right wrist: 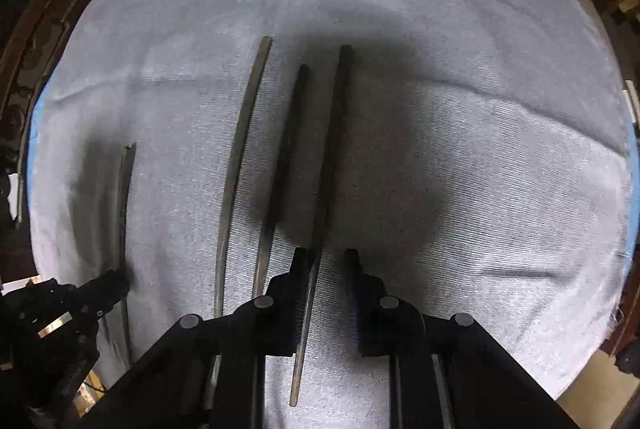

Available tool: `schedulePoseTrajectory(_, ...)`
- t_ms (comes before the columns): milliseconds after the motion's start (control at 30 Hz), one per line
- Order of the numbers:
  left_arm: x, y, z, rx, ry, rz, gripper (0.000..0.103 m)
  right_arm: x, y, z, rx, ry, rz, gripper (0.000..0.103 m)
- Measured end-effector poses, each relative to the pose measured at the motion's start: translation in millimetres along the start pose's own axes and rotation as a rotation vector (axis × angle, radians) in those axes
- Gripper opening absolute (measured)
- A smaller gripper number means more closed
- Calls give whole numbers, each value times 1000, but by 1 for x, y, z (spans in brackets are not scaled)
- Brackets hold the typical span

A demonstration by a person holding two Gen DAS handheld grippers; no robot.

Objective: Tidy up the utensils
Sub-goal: 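Grasp another dark chopstick from the cloth with the right tool, then lift and carry the held chopsticks to the black holder with both tools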

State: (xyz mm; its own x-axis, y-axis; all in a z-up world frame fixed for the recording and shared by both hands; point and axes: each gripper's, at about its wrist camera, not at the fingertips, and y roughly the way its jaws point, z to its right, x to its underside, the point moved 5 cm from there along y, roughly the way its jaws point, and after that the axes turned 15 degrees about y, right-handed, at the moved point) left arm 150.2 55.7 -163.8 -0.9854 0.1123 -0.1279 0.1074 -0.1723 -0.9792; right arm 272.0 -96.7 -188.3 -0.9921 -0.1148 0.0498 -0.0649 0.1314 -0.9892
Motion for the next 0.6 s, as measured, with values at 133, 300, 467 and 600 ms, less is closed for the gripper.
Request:
schedulePoseTrajectory(133, -6, -1, 4, -2, 1, -25, 7, -9, 1, -10, 32, -14, 26, 22)
schedulePoseTrajectory(300, -16, -1, 5, -15, 15, -63, 7, -20, 3, -30, 95, -91, 0, 13)
schedulePoseTrajectory(467, -26, 2, 4, 10, 33, -109, 6, -7, 8, -17, 146, -153, -38, 8)
schedulePoseTrajectory(600, -38, 7, 0, 19, 41, -168, 7, -6, 10, -11, 154, -163, -63, 7)
